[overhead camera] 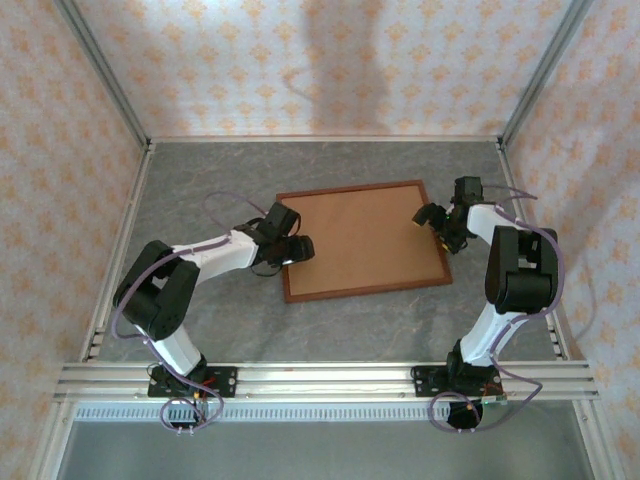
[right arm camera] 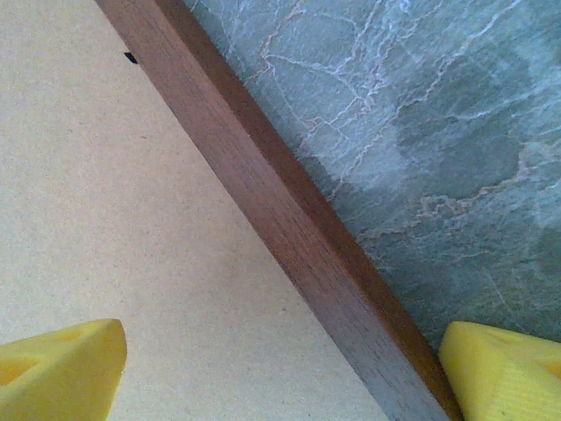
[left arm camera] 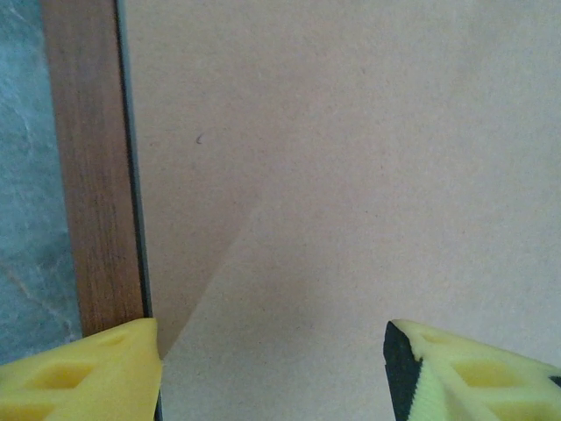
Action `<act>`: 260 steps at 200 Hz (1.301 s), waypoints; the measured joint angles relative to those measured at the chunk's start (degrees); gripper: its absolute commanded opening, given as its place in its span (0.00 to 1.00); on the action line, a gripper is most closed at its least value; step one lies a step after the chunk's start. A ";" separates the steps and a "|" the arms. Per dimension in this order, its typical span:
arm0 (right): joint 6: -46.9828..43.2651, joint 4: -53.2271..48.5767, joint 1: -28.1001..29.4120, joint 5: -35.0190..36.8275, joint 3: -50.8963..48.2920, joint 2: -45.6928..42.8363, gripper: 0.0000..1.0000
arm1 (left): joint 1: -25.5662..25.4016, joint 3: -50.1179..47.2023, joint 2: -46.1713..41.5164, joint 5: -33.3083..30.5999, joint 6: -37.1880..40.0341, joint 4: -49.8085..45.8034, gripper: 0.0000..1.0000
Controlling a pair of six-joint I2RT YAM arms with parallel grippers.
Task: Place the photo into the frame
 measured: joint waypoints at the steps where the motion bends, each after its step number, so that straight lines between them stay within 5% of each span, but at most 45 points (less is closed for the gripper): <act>1: 0.00 0.00 0.00 0.00 0.00 0.00 0.93 | -0.02 0.04 0.02 0.00 0.09 -0.11 0.65; 260: -0.63 -0.61 0.72 1.11 0.50 0.00 0.97 | 5.07 -12.37 -10.16 14.67 -14.71 12.04 0.64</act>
